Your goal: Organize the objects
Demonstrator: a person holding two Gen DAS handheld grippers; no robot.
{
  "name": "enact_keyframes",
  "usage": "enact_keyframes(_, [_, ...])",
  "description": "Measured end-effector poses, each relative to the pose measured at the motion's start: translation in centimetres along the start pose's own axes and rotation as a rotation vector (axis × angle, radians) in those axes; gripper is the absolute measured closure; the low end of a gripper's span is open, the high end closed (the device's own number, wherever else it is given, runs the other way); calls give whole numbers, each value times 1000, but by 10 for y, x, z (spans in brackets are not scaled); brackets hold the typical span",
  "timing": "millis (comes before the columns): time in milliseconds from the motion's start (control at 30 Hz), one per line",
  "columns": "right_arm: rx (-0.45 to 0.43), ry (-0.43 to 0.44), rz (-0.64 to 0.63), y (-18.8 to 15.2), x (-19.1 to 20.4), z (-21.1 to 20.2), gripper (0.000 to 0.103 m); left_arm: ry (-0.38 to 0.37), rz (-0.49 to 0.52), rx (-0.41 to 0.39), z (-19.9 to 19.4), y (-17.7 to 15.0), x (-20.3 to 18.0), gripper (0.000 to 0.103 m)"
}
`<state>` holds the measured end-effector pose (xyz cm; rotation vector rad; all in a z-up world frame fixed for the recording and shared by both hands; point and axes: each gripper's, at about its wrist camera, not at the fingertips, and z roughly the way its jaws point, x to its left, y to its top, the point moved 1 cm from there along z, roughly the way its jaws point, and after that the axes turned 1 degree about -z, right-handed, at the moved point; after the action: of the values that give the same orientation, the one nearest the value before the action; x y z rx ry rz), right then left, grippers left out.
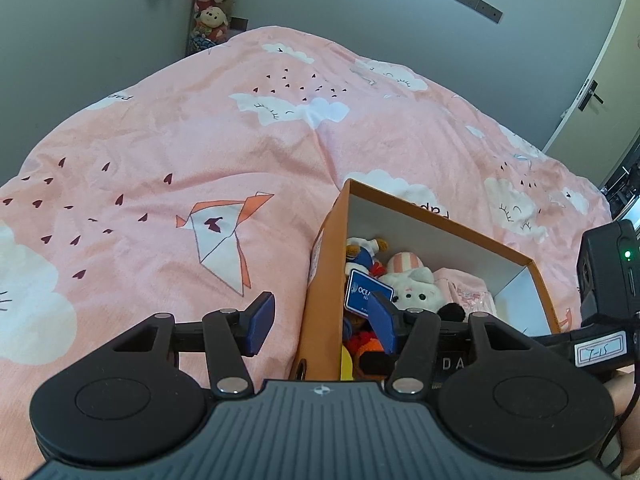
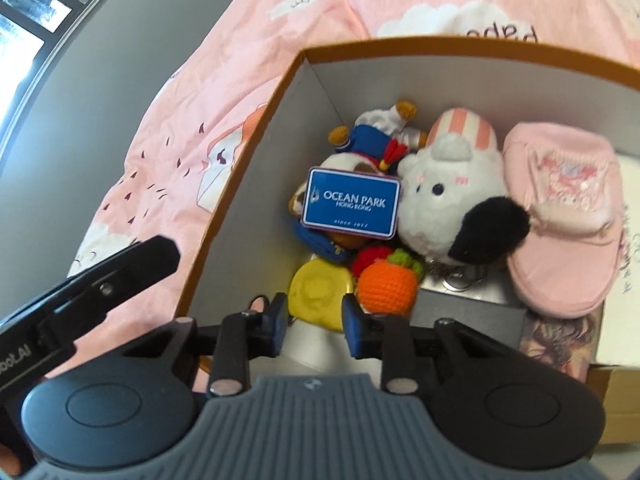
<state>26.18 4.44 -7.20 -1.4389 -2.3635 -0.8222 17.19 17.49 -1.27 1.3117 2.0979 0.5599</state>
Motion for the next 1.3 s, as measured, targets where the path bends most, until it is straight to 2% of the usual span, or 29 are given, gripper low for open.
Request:
enact_keyframes(167, [-54,-7,-34,-6,5,-19,73,-4,31,-11,-10,-6,-10,40])
enact_keyframes(367, [-227,-112,-131,-33,11,-76,70,-34,87,-44,-29,-18,-36,40])
enact_keyframes(433, [-289,-152,-155,-45,9,-98,61,-45,108,-57,-37,-23,-45,40])
enact_keyframes(567, [-404,-234,-188,-70,3,-139,54,-59,142,-100,-53,-31,-61,40])
enact_keyframes(633, [-460,-275,-197,-83,-1,-156,46,-65,159,-124,-60,-35,-69,40])
enact_keyframes(733, [-526,-326,-202,-100,-4,-173,41,-64,184,-160,-71,-44,-79,40])
enact_keyframes(933, [-605,-355,-194,-132,-8,-188,30,-86,246,-260,-81,-70,-94,39])
enact_keyframes(1000, [-631,-371,-203,-142,-9,-190,28,-70,265,-296,-80,-81,-97,39])
enact_keyframes(1133, [-661,-397,-222,-154,-10,-186,27,-67,305,-306,-73,-95,-99,39])
enact_keyframes(1200, [-665,-402,-222,-156,-12,-184,27,-41,331,-281,-68,-98,-99,38])
enact_keyframes(1300, [-676,-398,-209,-157,-16,-181,27,-21,333,-286,-63,-101,-96,38])
